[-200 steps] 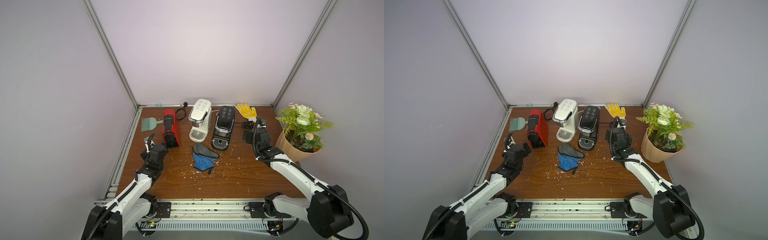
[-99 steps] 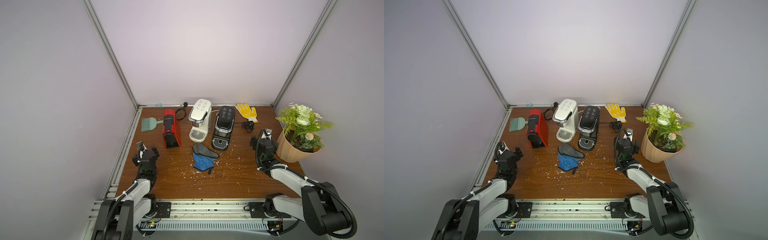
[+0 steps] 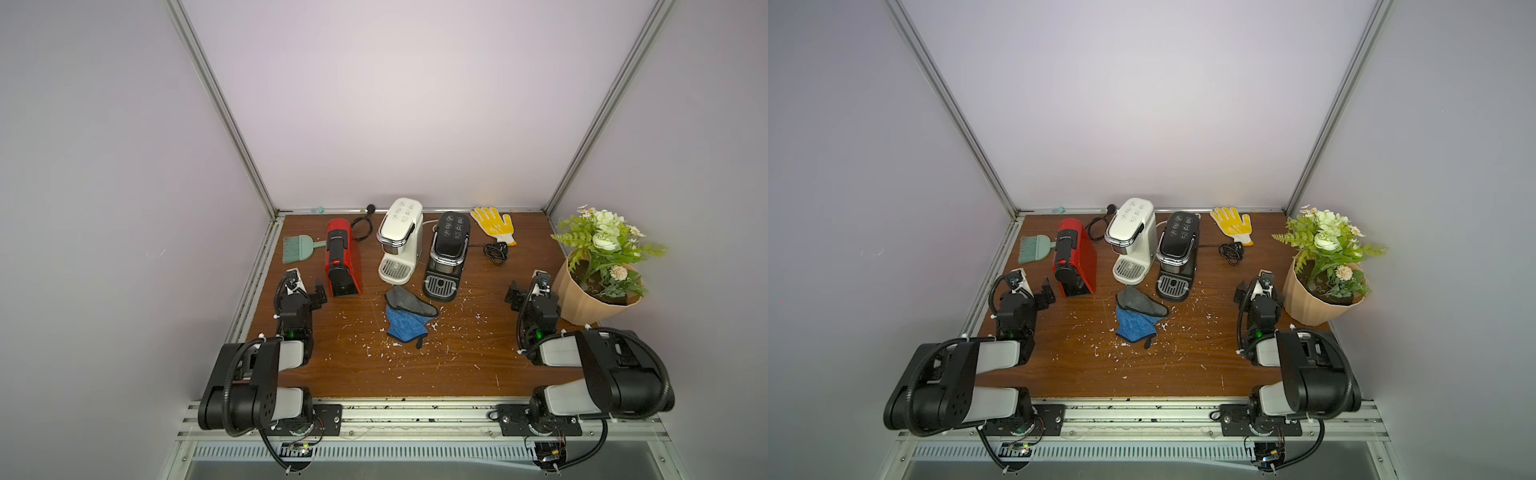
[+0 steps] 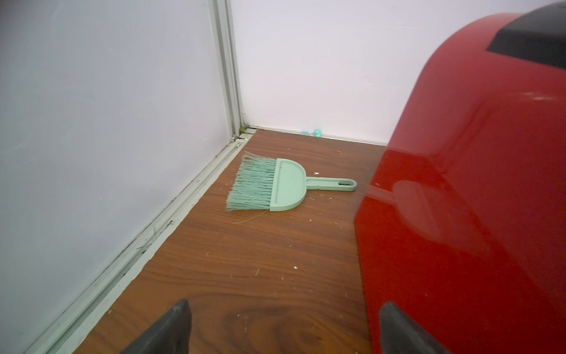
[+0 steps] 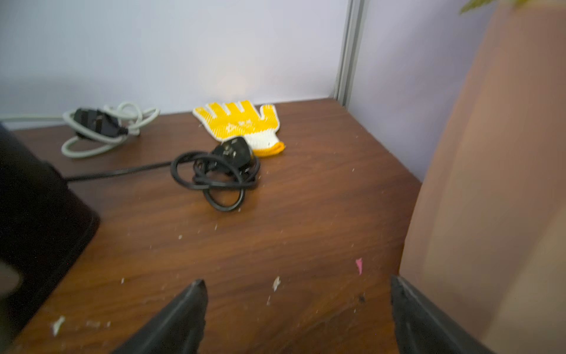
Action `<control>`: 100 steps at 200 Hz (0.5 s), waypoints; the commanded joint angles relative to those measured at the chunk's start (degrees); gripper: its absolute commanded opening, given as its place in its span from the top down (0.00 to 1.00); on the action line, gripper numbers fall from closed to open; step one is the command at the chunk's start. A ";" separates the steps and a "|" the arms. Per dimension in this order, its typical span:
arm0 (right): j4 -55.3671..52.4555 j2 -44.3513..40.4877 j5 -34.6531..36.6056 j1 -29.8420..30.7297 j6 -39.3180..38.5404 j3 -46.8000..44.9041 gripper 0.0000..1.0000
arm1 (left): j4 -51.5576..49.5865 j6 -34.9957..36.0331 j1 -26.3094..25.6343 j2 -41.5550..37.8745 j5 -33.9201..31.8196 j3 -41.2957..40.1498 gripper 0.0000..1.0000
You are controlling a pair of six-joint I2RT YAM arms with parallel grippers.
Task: Wipe the surface of a coffee machine
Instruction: Reset both arms
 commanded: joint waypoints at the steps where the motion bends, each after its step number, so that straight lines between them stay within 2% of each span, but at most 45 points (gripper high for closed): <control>1: 5.80 0.26 -5.56 0.01 -2.65 2.98 0.05 | 8.49 4.26 -0.29 5.94 6.82 1.25 0.02; 8: 7.84 1.14 -6.23 -0.04 -2.95 2.62 0.05 | 8.33 4.66 -0.59 7.04 7.80 2.19 0.02; 19: 5.27 0.48 -6.35 0.00 -2.98 3.26 0.05 | 4.89 6.29 -1.18 6.07 7.71 3.08 0.02; 51: 4.44 0.83 -7.78 0.13 -4.11 3.93 0.02 | 5.03 6.84 -2.37 6.19 5.73 3.23 0.02; 100: 4.39 0.93 -5.05 1.83 -5.02 4.23 0.00 | 4.93 6.92 -2.37 6.20 5.79 3.26 0.02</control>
